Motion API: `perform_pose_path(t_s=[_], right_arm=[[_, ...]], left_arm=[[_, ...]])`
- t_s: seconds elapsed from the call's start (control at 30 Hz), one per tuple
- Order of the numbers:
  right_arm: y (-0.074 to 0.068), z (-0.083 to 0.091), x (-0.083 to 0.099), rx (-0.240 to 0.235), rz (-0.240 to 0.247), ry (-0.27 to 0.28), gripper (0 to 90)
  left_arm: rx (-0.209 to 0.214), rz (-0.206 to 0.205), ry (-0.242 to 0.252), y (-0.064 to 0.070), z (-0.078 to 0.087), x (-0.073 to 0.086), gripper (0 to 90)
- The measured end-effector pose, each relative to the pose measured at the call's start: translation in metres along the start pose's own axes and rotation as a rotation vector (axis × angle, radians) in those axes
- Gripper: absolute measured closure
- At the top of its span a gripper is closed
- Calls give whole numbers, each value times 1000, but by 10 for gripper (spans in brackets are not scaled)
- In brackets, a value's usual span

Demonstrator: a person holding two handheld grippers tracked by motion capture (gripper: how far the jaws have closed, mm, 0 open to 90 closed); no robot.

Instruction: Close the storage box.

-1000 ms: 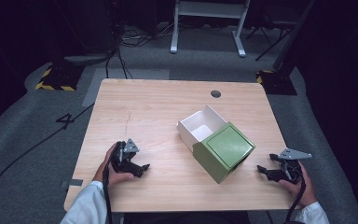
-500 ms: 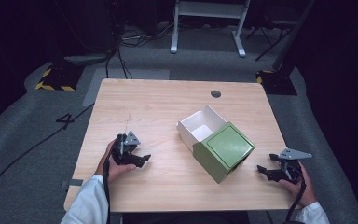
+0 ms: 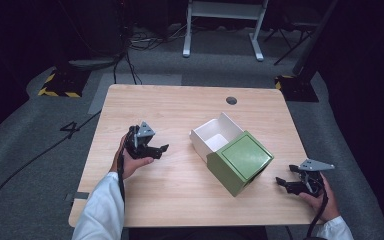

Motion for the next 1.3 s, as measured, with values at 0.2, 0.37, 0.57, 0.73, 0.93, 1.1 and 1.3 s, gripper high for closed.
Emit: perform_pose_path(t_s=[0.2, 0.37, 0.57, 0.73, 0.93, 1.1, 1.3], right_arm=[[0, 0, 0, 1, 1, 0, 165], [0, 0, 0, 0, 0, -1, 165], [0, 0, 0, 0, 1, 0, 165], [0, 0, 0, 0, 0, -1, 165], [0, 0, 0, 1, 1, 0, 165], [0, 0, 0, 0, 2, 1, 165], [0, 0, 0, 0, 1, 0, 165]], left_arm=[[-4, -15, 12, -1, -18, -23, 239], [-7, -18, 29, -2, -27, -36, 249], [-14, -27, 28, -7, -45, -57, 249], [-4, 4, 23, -6, -60, -65, 254], [38, 12, 14, 3, -73, -69, 267], [70, -12, -1, 21, -82, -73, 292], [114, -9, -10, 31, -92, -73, 294]])
Point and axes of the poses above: each handheld gripper's, and its own axes: z roughly backward along the jaws, x roughly out of its underside, y roughly to its right, the point moved 9 cm from there along -z, roughly forward along the jaws, and after that the axes turned 2 degrees about z, right-handed, at the moved point
